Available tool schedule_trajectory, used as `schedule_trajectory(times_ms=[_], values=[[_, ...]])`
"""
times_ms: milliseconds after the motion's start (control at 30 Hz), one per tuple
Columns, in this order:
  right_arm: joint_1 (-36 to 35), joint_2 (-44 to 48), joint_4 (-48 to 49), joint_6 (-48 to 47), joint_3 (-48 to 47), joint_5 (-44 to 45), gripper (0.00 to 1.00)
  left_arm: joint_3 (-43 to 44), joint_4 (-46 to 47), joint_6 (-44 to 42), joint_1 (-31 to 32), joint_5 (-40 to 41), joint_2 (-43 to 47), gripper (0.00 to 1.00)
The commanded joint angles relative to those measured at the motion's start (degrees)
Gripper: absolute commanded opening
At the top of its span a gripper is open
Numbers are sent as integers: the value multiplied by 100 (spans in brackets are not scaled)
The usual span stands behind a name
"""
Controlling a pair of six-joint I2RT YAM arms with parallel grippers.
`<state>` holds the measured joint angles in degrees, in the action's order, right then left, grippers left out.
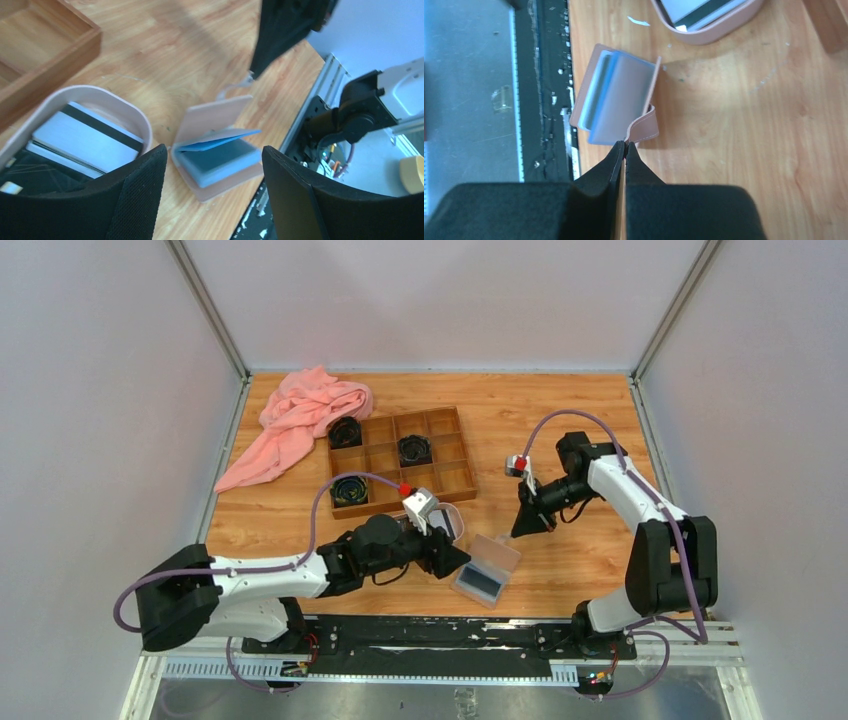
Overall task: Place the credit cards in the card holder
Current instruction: Open the card holder at the center of the board.
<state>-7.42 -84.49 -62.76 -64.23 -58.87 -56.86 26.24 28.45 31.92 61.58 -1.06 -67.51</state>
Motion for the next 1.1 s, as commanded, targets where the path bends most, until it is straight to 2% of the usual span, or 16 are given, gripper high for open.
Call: schedule_trajectory(times_ms=[0,233,500,700,800,900,1067], values=[[58,283,635,705,179,436,0,106,91,118,301,70,-270,69],[56,257,710,786,211,510,0,335,86,187,594,-46,-781,55],[56,-226,1555,1865,332,2028,0,172,82,344,722,90,-664,55],[56,-758,1610,2130,317,2872,1,-30,75,550,765,97,-576,56],[56,-853,1588,2169,316,2998,3,-80,82,669,791,97,-585,56],[60,-748,1527,2176,292,2833,11,-62,81,766,818,235,-604,56],[56,-411,1395,2195,191,2707,34,-8,82,974,828,282,-758,54]])
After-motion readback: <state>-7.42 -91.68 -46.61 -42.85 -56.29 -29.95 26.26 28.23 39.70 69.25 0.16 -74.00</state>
